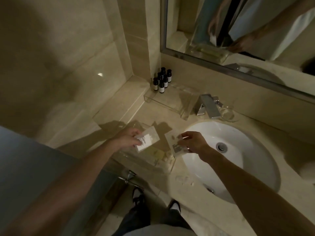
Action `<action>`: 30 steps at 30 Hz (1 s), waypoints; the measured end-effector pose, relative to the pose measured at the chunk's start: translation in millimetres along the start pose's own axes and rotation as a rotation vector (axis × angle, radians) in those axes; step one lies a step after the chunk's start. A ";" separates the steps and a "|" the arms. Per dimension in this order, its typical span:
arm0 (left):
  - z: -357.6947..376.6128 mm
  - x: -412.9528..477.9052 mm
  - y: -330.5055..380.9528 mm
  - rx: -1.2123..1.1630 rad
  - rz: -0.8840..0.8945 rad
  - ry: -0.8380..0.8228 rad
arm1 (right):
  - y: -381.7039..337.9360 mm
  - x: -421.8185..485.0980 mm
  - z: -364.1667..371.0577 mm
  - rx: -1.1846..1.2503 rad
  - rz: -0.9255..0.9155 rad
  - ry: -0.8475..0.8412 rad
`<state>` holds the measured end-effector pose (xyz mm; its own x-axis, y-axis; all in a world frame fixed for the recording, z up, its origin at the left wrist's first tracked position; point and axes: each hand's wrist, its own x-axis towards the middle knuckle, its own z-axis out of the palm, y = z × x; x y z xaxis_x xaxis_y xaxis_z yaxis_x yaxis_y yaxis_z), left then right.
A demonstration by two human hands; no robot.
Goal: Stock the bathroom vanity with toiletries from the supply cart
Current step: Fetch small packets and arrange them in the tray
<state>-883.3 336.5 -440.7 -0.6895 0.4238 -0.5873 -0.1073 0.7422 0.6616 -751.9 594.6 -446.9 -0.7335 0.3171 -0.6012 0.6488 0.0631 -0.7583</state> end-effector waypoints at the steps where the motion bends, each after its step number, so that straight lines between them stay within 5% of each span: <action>1: -5.4 10.2 -0.9 0.038 0.004 -0.013 | -1.3 4.5 2.0 -0.018 0.008 0.008; 16: -21.1 127.4 -0.8 0.520 0.205 -0.263 | -2.0 33.8 42.3 -0.258 0.091 0.191; 30: -28.0 129.9 -7.1 1.162 0.632 0.084 | -8.4 62.2 60.1 -0.478 -0.009 0.108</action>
<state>-992.2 371.8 -508.6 -0.4399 0.8565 -0.2699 0.8892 0.4575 0.0026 -815.2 556.9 -493.1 -0.7309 0.4093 -0.5461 0.6812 0.4861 -0.5475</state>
